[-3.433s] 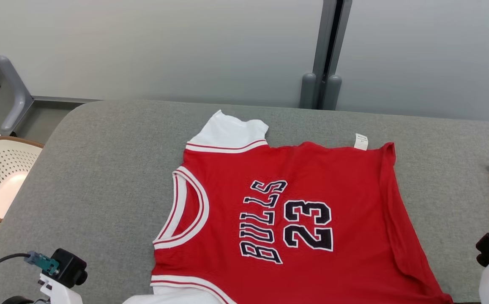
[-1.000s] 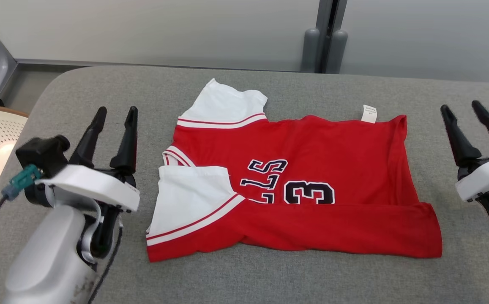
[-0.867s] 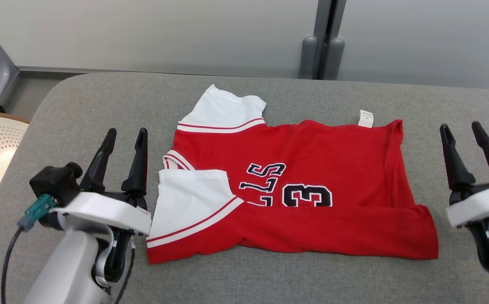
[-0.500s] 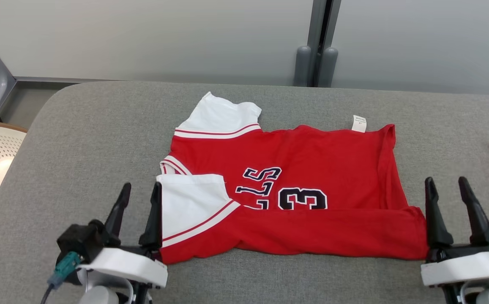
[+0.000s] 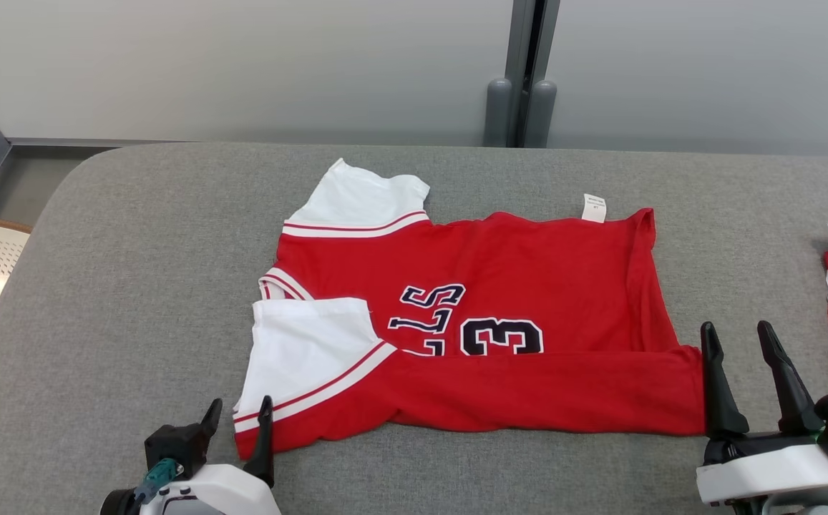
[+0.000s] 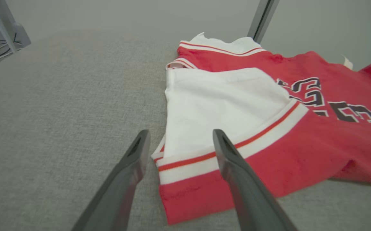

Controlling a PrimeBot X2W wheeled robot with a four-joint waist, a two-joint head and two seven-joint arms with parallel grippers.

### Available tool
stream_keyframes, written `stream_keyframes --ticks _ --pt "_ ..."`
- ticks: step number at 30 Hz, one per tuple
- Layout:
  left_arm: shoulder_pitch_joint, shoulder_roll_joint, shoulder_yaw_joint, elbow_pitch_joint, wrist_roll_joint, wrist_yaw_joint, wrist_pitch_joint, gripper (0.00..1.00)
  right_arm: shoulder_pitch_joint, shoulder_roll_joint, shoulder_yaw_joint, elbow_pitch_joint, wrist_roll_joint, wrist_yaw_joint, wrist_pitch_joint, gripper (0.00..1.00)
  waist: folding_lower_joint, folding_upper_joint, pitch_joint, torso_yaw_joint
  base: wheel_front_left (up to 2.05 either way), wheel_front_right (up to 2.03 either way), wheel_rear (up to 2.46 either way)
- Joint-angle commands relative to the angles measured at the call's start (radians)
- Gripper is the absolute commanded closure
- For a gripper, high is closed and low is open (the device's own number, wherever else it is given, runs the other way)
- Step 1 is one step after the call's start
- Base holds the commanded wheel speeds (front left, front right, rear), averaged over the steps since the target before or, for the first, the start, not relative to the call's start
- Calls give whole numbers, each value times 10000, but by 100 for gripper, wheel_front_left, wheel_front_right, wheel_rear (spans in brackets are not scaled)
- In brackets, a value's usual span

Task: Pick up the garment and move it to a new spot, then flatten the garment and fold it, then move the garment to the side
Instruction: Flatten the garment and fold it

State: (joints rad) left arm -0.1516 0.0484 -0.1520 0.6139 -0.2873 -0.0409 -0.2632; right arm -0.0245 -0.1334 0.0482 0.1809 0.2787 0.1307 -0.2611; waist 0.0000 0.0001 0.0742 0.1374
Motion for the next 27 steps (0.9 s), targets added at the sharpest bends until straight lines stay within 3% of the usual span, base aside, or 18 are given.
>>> stream_keyframes --ticks 1,7,17,18,19,20,21,27 --pt "-270 73 32 439 32 183 -12 0 -79 -6 4 -27 25 1 -53 0 0 -1 -11 -20 0 0 0" --pt "-820 54 54 1997 15 582 -7 0 36 -87 31 8 110 1 -54 0 0 -1 3 -92 0 0 0" --pt "-1484 36 -436 3656 112 334 456 0 -79 -52 -30 30 98 1 -55 0 0 -1 193 -219 0 0 0" --pt "-1508 24 -515 3780 121 258 535 11 -78 -43 -81 63 57 1 -53 0 0 -1 212 -225 0 0 0" --pt "-1551 -5 -609 3888 141 177 585 70 -77 -28 -160 96 23 1 -55 0 0 -1 227 -228 0 0 0" --pt "-1595 -10 -690 3977 166 90 636 94 -77 -4 -246 151 -11 1 -53 0 0 -1 240 -226 0 0 0" --pt "-1634 -9 -731 4049 158 47 650 100 -79 19 -326 217 -22 1 -55 0 0 -1 251 -217 0 0 0" --pt "-1970 109 -610 3613 72 204 108 100 -214 206 -553 1452 191 1 -53 0 0 -1 258 -73 0 0 0"
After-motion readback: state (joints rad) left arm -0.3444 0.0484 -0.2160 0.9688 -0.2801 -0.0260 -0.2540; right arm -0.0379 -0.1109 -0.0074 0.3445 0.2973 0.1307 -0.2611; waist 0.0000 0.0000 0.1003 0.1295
